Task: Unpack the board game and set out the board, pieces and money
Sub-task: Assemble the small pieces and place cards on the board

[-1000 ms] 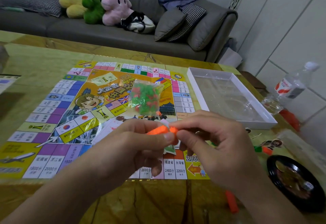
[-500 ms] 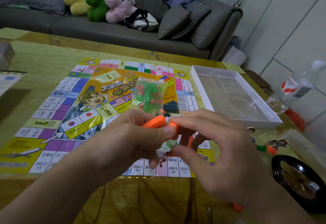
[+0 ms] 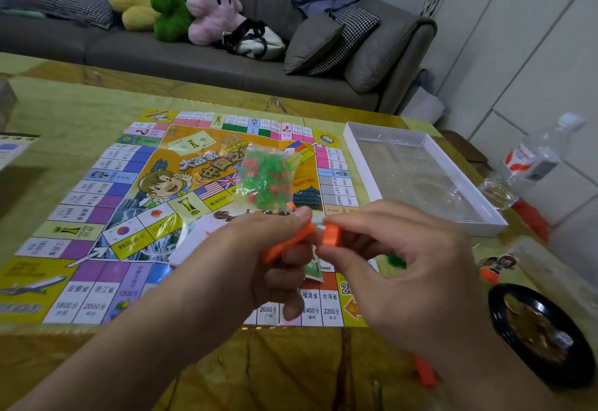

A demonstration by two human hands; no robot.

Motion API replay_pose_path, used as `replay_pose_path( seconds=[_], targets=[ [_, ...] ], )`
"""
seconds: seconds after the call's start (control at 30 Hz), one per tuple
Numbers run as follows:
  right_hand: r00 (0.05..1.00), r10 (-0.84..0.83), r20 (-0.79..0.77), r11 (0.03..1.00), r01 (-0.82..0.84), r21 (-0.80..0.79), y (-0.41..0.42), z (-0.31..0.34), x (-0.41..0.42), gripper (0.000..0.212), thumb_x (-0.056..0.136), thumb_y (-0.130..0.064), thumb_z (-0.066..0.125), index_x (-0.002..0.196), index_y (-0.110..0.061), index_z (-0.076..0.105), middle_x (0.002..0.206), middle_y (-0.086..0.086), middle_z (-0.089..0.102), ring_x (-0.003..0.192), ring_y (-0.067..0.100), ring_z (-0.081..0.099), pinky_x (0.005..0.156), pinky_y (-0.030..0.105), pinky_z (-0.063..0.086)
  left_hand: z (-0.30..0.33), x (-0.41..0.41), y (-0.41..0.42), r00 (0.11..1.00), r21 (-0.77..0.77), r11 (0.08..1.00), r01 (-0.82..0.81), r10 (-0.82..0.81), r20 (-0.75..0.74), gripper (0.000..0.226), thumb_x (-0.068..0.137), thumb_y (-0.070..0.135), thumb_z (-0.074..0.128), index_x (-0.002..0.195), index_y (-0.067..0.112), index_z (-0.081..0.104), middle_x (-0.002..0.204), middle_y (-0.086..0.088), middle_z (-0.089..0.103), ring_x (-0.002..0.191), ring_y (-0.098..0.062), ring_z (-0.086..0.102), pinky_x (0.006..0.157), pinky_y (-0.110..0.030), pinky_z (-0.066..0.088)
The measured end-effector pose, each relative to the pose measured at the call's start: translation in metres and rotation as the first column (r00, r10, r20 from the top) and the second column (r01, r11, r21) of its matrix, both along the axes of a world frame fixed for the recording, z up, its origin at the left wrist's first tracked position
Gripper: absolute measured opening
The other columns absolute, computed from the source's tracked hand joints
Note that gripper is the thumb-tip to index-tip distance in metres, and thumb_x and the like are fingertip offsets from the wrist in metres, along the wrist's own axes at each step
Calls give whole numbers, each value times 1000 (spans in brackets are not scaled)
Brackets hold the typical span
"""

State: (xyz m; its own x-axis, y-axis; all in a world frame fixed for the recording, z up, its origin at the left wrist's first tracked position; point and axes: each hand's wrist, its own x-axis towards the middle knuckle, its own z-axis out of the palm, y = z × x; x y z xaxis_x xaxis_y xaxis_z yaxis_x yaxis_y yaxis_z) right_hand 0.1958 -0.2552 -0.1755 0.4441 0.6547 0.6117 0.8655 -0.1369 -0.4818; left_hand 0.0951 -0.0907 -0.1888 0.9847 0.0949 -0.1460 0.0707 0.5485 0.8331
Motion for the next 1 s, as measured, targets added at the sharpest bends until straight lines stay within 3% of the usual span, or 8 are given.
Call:
replay_pose_path(
  seconds=[0.17, 0.37, 0.63, 0.8, 1.0],
  targets=[
    [974, -24, -225, 997, 8, -75, 3, -2, 1, 25, 78, -44, 89, 94, -27, 79, 82, -11, 72, 74, 14, 71, 61, 35, 60, -2, -2, 1, 1000, 198, 980, 13, -16, 10, 22, 88, 27, 63, 72, 12, 66, 71, -9, 27, 54, -18, 25, 46, -28, 41],
    [950, -42, -308, 992, 3, -129, 2, 6, 0, 34, 68, -54, 84, 78, -23, 73, 67, 0, 69, 58, 22, 66, 52, 44, 53, -4, -1, 6, 996, 233, 969, 77, -68, -50, 23, 86, 25, 60, 70, 10, 53, 66, -7, 26, 49, -17, 22, 43, -22, 32],
    [932, -87, -351, 988, 36, -149, 5, 9, -8, 33, 69, -33, 96, 73, -22, 65, 62, 3, 64, 54, 24, 61, 47, 41, 51, -3, 0, 3, 995, 234, 969, 76, -58, -83, 22, 81, 25, 59, 68, 11, 49, 64, -6, 25, 50, -15, 19, 49, -17, 22],
    [839, -58, -541, 993, -5, -114, 7, 12, -8, 33, 67, -19, 97, 72, -20, 65, 62, 6, 71, 45, 12, 63, 44, 20, 47, -3, -1, 4, 993, 261, 959, 110, -94, -75, 24, 81, 27, 58, 75, 6, 47, 65, -7, 22, 53, -16, 15, 47, -17, 22],
    [801, -37, -597, 992, -44, -121, 8, 10, -8, 34, 67, -16, 98, 74, -15, 64, 65, 11, 73, 43, 24, 64, 43, 34, 50, -8, -4, 3, 992, 344, 931, 126, -112, -60, 29, 84, 28, 56, 74, 3, 47, 65, -4, 21, 50, -15, 17, 46, -18, 19]
  ],
)
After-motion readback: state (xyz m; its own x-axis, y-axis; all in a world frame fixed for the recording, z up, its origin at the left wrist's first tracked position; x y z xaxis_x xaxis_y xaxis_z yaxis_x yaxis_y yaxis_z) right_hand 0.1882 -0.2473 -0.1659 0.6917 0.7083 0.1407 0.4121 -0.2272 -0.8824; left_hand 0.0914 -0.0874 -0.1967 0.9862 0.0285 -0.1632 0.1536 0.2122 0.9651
